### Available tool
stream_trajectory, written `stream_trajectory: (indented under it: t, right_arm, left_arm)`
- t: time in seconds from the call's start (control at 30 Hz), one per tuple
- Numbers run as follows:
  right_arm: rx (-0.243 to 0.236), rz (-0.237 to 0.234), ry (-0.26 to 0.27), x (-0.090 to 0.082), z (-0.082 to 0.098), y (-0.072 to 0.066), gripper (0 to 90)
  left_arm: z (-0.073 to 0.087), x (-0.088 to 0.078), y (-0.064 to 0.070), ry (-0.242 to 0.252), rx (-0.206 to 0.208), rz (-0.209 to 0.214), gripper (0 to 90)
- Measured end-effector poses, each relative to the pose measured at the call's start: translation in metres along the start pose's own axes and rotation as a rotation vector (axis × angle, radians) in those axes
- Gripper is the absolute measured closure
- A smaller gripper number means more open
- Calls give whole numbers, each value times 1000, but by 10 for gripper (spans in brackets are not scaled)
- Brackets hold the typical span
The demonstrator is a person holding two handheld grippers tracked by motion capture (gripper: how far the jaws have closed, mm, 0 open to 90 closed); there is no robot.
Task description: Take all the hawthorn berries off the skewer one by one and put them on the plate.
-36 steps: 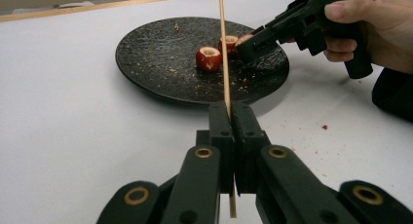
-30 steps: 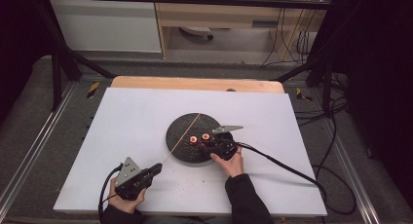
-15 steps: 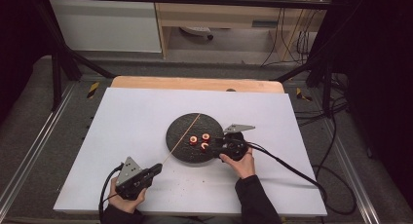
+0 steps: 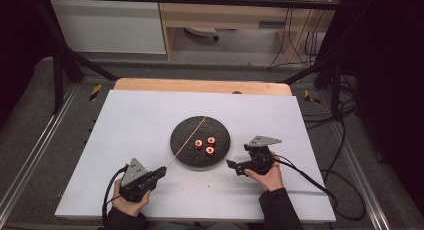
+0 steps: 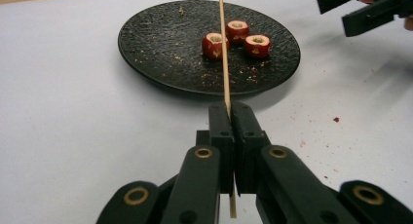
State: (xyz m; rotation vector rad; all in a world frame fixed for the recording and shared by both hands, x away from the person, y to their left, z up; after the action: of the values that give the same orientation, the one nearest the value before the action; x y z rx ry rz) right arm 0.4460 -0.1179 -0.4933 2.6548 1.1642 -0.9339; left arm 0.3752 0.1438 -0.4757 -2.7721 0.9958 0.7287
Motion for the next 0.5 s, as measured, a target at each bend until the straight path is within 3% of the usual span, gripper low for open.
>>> stream_trajectory:
  t: [0.3, 0.5]
  right_arm:
    - [46, 31, 2, -30, 26, 22, 16]
    - [50, 56, -5, -40, 41, 31, 10]
  left_arm:
    - [-5, 11, -1, -40, 2, 1, 881]
    - [-14, 17, -5, -50, 1, -9, 882]
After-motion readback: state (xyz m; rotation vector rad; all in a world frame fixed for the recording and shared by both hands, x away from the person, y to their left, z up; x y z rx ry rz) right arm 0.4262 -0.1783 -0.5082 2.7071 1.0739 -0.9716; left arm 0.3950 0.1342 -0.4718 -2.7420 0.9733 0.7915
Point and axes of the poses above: each handheld gripper's, and its own axes: x roughly forward along the jaws, z roughly out of its underside, y roughly to its right, the point moved 10 cm from there along x, roughly forward along the jaws, and after that the axes turned 1 degree about -z, right-handed, at the moved point
